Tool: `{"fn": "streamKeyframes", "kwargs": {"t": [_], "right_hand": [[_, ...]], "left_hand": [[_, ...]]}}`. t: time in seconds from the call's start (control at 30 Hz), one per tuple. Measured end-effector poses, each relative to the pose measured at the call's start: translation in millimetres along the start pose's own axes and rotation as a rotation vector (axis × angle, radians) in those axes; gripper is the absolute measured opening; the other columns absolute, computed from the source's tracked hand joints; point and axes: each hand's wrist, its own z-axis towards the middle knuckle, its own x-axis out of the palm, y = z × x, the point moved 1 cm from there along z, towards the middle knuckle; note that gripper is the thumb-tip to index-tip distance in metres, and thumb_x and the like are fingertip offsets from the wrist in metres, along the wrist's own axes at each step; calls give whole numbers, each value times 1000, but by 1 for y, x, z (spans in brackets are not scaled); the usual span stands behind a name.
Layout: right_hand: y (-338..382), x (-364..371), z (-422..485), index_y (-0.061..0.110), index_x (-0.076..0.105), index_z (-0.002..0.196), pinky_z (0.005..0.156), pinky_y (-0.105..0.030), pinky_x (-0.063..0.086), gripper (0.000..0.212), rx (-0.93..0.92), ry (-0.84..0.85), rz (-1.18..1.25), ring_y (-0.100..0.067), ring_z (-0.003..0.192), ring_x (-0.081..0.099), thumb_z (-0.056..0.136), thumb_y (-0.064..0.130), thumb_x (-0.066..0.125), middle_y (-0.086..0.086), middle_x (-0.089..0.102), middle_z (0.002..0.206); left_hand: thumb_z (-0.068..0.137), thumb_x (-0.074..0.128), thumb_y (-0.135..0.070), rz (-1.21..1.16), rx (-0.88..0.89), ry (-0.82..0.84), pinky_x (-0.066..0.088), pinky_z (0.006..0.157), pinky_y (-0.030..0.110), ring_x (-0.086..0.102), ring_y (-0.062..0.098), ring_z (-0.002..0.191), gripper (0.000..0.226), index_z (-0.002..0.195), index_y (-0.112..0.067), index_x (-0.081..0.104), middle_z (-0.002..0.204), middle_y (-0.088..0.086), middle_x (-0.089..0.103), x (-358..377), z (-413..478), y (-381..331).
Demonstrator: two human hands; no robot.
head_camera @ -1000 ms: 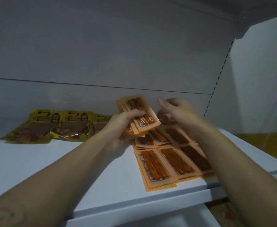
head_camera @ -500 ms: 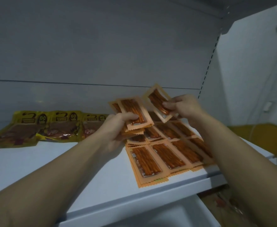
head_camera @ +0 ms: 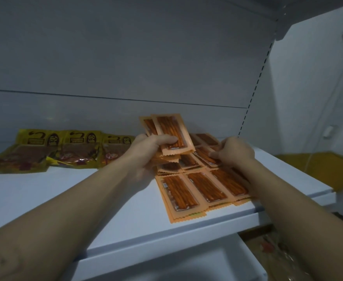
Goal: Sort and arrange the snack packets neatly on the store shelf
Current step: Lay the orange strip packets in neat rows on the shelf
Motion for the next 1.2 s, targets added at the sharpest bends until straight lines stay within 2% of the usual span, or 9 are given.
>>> {"fn": "streamKeyframes", "kwargs": {"t": [0.2, 0.3, 0.37, 0.47, 0.6, 0.87, 0.97, 1.1, 1.2], "right_hand": [[9, -6, -12, 14, 69, 89, 63, -30, 45, 41, -81, -138, -232, -24, 83, 63, 89, 55, 61, -3, 66, 84], [28, -26, -24, 17, 71, 97, 72, -32, 50, 38, -194, -258, 181, -22, 87, 64, 95, 51, 54, 0, 69, 89], [47, -44, -35, 24, 68, 99, 65, -28, 48, 38, -254, -75, 586, -11, 79, 65, 90, 60, 57, 6, 68, 87], [65, -57, -50, 22, 64, 110, 47, -16, 43, 48, -350, 210, 668, 1, 56, 61, 77, 57, 71, 7, 64, 79], [66, -51, -49, 11, 64, 109, 46, -15, 46, 38, -285, 302, 782, -3, 55, 67, 78, 27, 81, -3, 70, 86], [54, -59, -41, 0, 62, 99, 47, -21, 54, 19, -210, 443, 1220, -19, 66, 72, 84, 5, 73, -9, 72, 76], [41, -71, -28, -1, 62, 108, 45, -21, 52, 29, -191, 329, 1146, -19, 64, 72, 83, 6, 75, -12, 70, 85], [8, -79, 0, 3, 65, 105, 43, -20, 47, 23, -164, 180, 932, -9, 52, 65, 85, 10, 75, -2, 69, 71], [-29, -69, 19, 4, 60, 108, 48, -24, 43, 26, -102, 158, 767, -11, 55, 63, 86, 9, 73, -5, 67, 74]], "left_hand": [[84, 72, -9, 22, -8, 36, 57, 53, 29, 75, 26, 70, 27, 109, 0, 68, 90, 17, 76, 1, 1, 2], [81, 75, -10, 4, 4, 28, 56, 52, 29, 75, 26, 70, 29, 108, -1, 69, 89, 16, 76, 1, 1, 1], [80, 78, -13, -14, 18, 33, 57, 53, 28, 75, 26, 72, 31, 108, -1, 70, 90, 16, 76, 1, 1, 1], [77, 81, -25, -16, 33, 36, 57, 53, 29, 75, 27, 75, 37, 104, -3, 69, 90, 16, 76, 1, -1, 1], [75, 80, -31, -42, 59, 51, 57, 55, 28, 75, 26, 78, 45, 109, -3, 69, 93, 16, 76, 1, -4, 0], [76, 73, -21, -75, 0, 131, 58, 59, 29, 73, 23, 80, 52, 122, 0, 66, 107, 18, 72, 20, -7, -13], [83, 71, -15, -55, 8, 99, 59, 61, 30, 73, 23, 81, 42, 121, 1, 65, 105, 17, 74, 30, -4, -18], [89, 70, -12, 21, 38, -45, 59, 54, 29, 72, 19, 64, 32, 116, 3, 66, 84, 12, 75, 41, 2, -19], [89, 70, -13, 57, 37, -110, 59, 53, 30, 71, 20, 63, 29, 114, 2, 66, 91, 15, 75, 49, 4, -14]]}}
